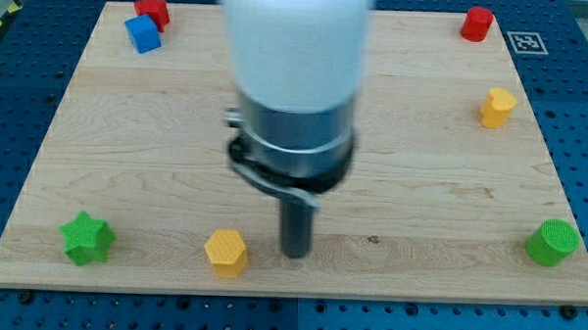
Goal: Move the yellow hexagon closer to the green star
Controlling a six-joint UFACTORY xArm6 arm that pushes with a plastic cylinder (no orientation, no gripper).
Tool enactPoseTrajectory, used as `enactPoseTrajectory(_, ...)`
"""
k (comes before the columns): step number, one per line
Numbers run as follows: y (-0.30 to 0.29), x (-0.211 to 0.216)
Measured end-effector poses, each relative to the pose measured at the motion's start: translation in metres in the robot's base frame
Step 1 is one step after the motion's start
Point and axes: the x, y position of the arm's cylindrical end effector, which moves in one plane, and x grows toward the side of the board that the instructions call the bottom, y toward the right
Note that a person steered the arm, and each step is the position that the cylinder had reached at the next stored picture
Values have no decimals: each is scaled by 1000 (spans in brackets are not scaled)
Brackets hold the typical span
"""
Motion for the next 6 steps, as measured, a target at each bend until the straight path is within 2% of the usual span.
enactPoseTrajectory(1, -6, 14)
enactPoseTrajectory(2, -62, 14)
enactPoseTrajectory(3, -74, 14)
enactPoseTrajectory(5, -129, -15)
enactPoseTrajectory(6, -128, -22)
